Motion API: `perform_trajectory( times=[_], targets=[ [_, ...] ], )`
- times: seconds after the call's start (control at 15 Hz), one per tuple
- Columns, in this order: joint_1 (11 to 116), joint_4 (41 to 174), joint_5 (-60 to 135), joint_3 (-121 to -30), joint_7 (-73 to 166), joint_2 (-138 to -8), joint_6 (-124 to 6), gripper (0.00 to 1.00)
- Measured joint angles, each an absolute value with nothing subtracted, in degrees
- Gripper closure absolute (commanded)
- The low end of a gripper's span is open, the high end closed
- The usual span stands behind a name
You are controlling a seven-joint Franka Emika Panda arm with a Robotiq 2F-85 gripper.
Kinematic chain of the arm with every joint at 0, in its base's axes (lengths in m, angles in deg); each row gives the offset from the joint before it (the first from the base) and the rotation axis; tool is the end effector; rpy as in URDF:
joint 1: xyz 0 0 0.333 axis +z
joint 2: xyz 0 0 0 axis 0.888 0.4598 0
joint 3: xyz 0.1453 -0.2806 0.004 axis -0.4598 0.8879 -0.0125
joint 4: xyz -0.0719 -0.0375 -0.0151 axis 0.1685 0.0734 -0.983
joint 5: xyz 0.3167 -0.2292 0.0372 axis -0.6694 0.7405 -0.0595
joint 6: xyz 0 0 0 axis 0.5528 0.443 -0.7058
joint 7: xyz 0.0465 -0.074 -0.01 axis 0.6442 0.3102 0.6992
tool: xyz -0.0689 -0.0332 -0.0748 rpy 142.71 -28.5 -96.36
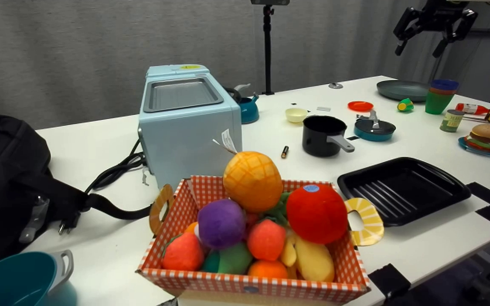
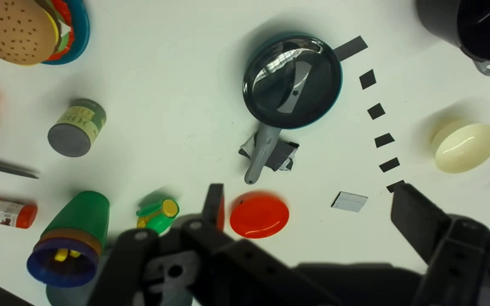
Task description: Move the lid from the black pot to the blue pan
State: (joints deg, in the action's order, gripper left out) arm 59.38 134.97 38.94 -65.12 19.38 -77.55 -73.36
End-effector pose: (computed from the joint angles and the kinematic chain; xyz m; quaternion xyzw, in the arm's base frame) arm 0.5760 -0.1762 0.3598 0.9105 -0.3806 0.1595 0.0272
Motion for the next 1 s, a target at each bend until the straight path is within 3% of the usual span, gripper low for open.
perform_trajectory(
  times=[1.0],
  targets=[
    [59.38,134.75,38.94,-65.23,19.35,-76.83,-73.36,0.00]
  ],
)
